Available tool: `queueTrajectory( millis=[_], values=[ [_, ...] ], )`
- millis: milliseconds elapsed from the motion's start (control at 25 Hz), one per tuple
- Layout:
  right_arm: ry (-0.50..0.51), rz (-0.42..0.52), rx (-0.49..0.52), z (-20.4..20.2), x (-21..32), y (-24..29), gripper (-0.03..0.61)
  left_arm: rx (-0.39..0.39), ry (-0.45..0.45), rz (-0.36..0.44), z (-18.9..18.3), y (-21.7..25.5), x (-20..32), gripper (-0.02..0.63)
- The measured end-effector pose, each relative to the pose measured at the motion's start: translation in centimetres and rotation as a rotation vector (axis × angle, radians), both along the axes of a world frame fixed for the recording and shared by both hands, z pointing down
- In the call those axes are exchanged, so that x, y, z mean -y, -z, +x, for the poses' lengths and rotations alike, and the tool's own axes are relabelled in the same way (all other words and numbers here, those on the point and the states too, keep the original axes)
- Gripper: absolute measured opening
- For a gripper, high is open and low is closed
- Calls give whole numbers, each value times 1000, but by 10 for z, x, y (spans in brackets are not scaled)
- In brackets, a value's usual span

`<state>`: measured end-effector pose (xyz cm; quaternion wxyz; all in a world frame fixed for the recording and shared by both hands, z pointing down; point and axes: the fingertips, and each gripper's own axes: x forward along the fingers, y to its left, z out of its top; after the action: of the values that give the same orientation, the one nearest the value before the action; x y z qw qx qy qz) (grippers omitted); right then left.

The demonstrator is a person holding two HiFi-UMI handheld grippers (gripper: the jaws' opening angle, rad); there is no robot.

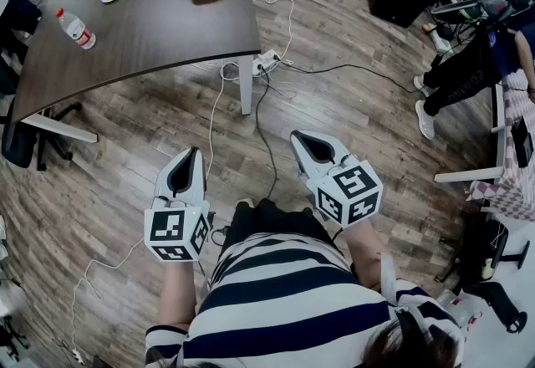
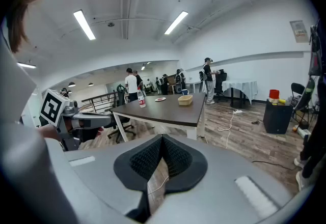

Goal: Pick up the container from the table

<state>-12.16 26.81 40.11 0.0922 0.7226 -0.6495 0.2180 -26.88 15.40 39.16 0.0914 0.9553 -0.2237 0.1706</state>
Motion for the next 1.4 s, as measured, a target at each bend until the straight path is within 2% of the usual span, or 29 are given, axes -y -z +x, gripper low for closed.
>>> queueTrajectory(
  millis=[360, 600, 720, 1080, 1400],
  values=[
    [-9, -11, 25, 7, 16, -9, -3, 10, -13, -24, 7, -10, 18, 0],
    [2, -10, 29, 35, 25, -12, -3, 18, 19, -27, 26, -11, 22, 0],
    [39, -2, 26, 55, 34, -9, -3, 14, 58, -20, 44, -6, 26, 0],
    [169, 3, 1, 128, 48, -12, -3, -64, 130, -53, 123, -3, 26, 0],
    [290, -2, 2, 170, 59, -19, -3, -55, 178, -70, 178, -4, 25, 0]
  ],
)
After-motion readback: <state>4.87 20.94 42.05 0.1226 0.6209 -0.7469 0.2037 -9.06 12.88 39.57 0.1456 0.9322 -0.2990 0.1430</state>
